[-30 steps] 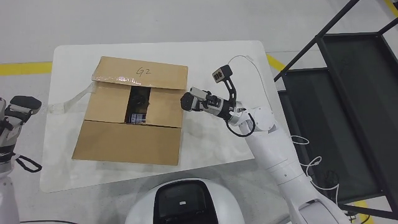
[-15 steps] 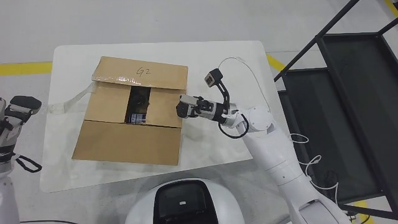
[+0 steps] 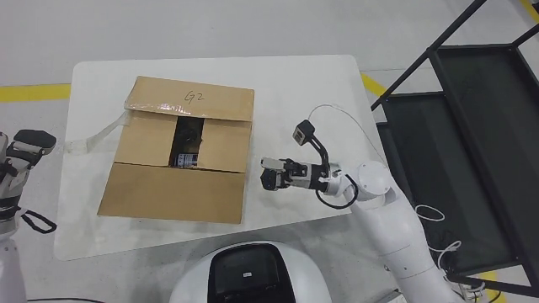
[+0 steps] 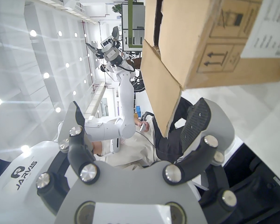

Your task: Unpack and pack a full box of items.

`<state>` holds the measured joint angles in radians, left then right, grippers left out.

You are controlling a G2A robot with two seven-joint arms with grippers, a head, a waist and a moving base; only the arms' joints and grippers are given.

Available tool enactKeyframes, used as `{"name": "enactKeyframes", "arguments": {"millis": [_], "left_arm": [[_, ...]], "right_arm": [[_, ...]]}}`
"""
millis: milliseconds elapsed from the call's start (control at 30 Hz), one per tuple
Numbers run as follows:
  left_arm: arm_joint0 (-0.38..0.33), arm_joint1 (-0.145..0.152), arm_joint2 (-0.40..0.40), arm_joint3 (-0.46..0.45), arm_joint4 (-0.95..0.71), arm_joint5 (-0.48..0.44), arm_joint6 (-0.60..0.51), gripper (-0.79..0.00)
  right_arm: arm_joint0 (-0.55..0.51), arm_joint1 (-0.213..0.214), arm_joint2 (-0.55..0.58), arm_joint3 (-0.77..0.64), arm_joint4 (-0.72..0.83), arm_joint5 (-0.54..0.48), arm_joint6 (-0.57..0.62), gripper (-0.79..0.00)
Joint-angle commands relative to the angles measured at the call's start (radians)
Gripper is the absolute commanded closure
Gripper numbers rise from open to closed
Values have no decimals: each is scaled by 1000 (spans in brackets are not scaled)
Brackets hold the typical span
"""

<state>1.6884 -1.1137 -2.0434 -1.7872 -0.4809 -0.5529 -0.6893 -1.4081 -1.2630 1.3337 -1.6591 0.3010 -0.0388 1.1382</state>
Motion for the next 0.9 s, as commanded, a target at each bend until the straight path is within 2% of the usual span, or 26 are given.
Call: {"name": "enactKeyframes", "arguments": {"millis": [0, 167, 300, 433, 600, 867], "left_arm": [[0, 0, 0, 0, 0, 0, 0, -785], [0, 0, 0, 0, 0, 0, 0, -785], [0, 0, 0, 0, 0, 0, 0, -785], [0, 0, 0, 0, 0, 0, 0, -785], [0, 0, 0, 0, 0, 0, 0, -785], [0, 0, 0, 0, 0, 0, 0, -785]], "right_arm": [[-5, 4, -15, 2, -12, 45, 33, -785], [54, -1, -124, 62, -73, 89, 47, -785], [119, -18, -213, 137, -29, 51, 36, -785], [178, -32, -286, 184, 28, -7, 91, -785], [210, -35, -307, 194, 68, -50, 122, -785], [192, -22, -278, 134, 116, -97, 145, -785]]}}
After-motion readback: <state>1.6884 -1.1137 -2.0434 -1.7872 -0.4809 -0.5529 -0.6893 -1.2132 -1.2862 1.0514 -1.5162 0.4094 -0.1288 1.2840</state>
